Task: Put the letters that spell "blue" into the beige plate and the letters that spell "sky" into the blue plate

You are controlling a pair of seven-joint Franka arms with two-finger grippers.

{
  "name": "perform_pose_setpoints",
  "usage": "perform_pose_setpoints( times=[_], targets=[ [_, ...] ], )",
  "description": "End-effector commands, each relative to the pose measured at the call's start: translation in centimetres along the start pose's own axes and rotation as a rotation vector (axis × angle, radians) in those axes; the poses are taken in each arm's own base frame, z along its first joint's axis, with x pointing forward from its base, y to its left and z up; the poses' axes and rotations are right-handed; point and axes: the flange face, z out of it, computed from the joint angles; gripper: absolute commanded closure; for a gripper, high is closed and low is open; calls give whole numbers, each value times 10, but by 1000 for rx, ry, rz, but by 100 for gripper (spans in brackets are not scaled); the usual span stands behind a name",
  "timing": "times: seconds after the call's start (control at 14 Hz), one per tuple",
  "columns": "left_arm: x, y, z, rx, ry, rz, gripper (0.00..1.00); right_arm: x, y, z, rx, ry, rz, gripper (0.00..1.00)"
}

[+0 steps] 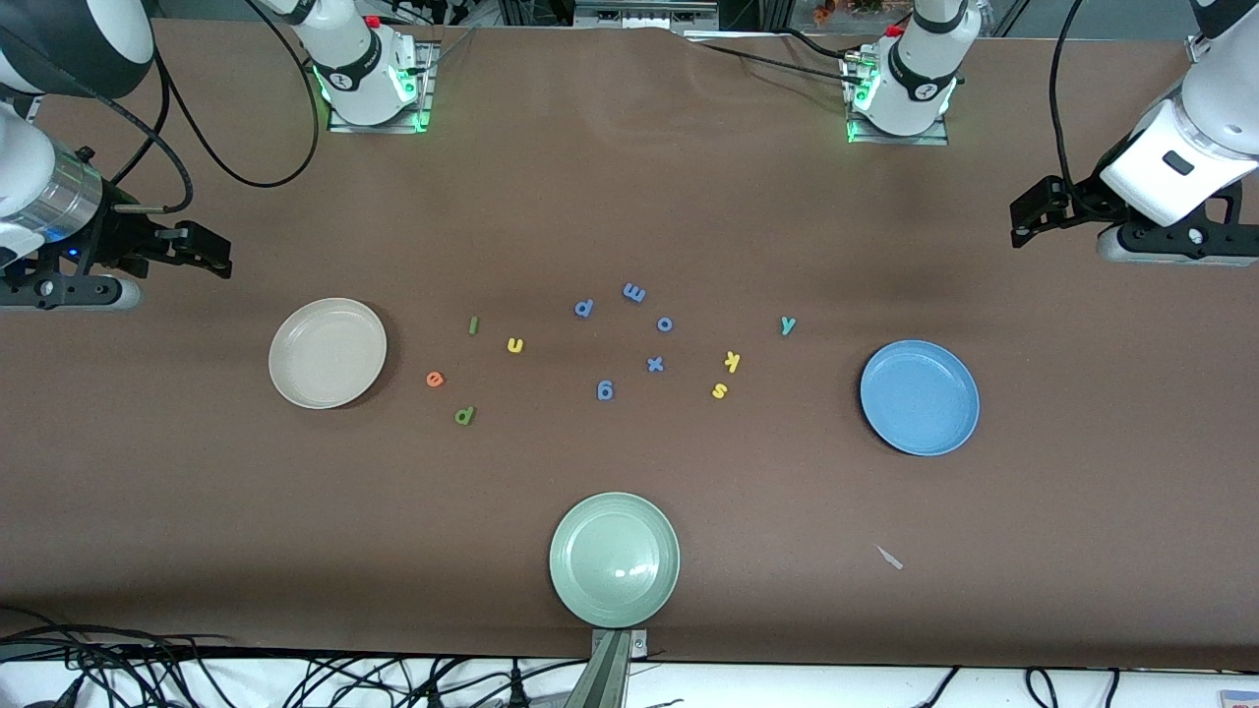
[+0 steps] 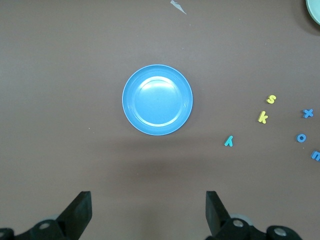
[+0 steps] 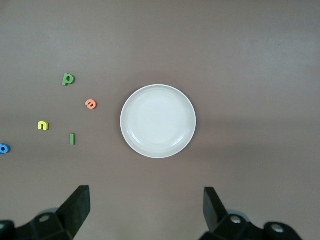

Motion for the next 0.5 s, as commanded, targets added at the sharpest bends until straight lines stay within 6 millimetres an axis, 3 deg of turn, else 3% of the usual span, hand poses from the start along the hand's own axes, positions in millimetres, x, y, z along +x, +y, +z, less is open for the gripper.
perform_pose_setpoints(
  times=[0.0, 0.43],
  targets=[
    [0, 1, -6, -11, -4, 0, 0, 2, -1, -6, 10, 9, 10, 0],
    [-1, 0, -5, -11, -10, 0, 0, 1, -2, -6, 10, 9, 9, 0]
  ],
)
